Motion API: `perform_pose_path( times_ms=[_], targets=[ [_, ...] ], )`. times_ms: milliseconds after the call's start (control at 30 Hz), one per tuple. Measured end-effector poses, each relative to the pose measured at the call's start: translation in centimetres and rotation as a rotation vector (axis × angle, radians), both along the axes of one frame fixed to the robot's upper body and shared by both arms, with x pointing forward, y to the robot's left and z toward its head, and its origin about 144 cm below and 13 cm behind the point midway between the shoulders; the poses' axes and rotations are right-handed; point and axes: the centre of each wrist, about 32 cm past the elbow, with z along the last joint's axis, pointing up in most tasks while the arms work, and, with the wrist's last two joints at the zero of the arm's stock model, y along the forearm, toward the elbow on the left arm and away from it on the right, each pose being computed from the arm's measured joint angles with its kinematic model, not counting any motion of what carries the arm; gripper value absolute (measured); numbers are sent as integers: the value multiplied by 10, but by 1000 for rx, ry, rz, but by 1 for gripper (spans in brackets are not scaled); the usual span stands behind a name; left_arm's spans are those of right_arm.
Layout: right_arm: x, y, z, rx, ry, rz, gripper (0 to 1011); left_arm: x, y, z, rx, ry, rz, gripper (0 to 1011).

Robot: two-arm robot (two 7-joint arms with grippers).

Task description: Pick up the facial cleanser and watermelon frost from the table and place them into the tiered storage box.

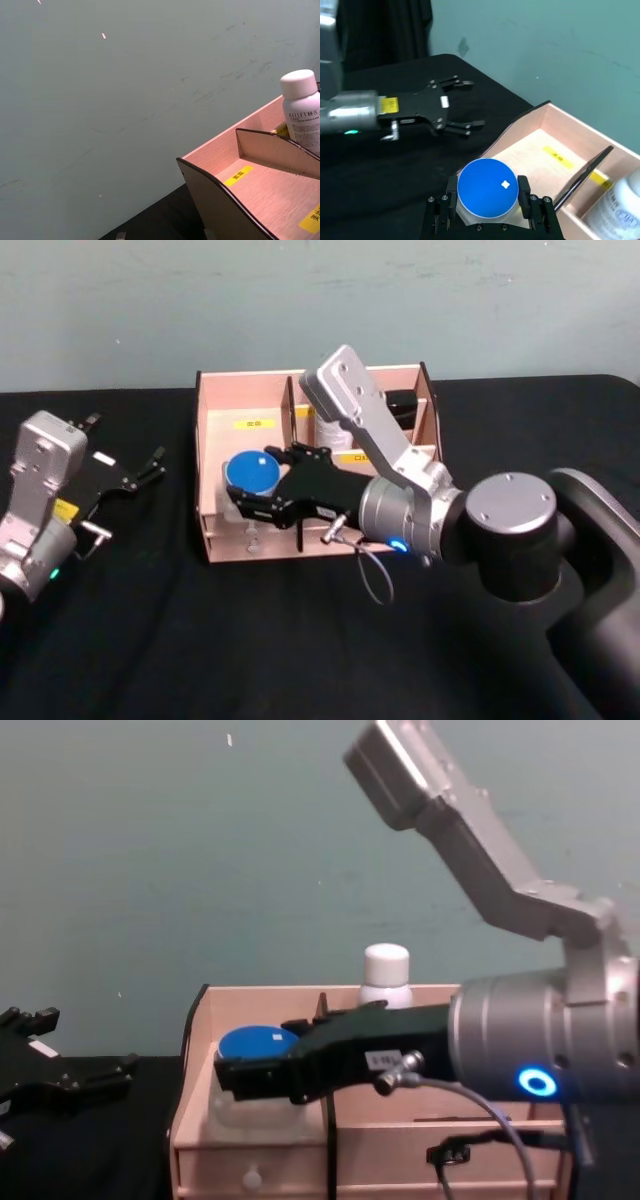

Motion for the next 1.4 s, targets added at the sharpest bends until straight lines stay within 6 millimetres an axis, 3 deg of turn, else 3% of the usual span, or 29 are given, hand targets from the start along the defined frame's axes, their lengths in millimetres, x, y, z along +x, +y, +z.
perform_pose_path(
  times_ms=[567, 933, 1400],
  targets=[
    [44, 5, -1, 3, -31, -60, 723, 0, 0, 0, 0, 0, 0, 1010],
    [59, 9, -8, 6, -21, -57, 723, 0, 0, 0, 0, 0, 0, 1010],
    [59, 10, -9, -1, -18, -54, 733, 0, 0, 0, 0, 0, 0, 1010]
  ],
)
